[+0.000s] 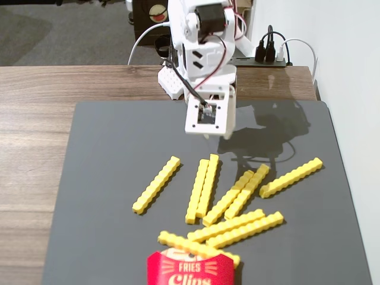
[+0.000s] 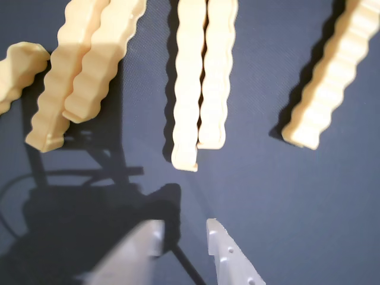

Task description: Grab a fry

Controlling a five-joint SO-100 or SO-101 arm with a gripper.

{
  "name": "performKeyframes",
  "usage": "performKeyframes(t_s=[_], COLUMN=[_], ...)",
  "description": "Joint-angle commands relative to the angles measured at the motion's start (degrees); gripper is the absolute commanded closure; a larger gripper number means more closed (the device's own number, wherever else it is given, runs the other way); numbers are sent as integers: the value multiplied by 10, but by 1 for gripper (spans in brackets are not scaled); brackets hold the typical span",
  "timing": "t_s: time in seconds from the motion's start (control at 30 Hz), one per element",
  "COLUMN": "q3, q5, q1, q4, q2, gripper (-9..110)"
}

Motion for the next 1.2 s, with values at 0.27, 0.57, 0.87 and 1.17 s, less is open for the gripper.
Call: performKeyframes(t_s=[0.27,0.57,0.87,1.17], q3=[-79,-76,-76,-76], q5=[-28,-11,2,9], q1=[18,12,8,2], q4=[-80,-128,-156,-168], q2=[-143,-197,-221,-232], gripper=[85,85,86,86])
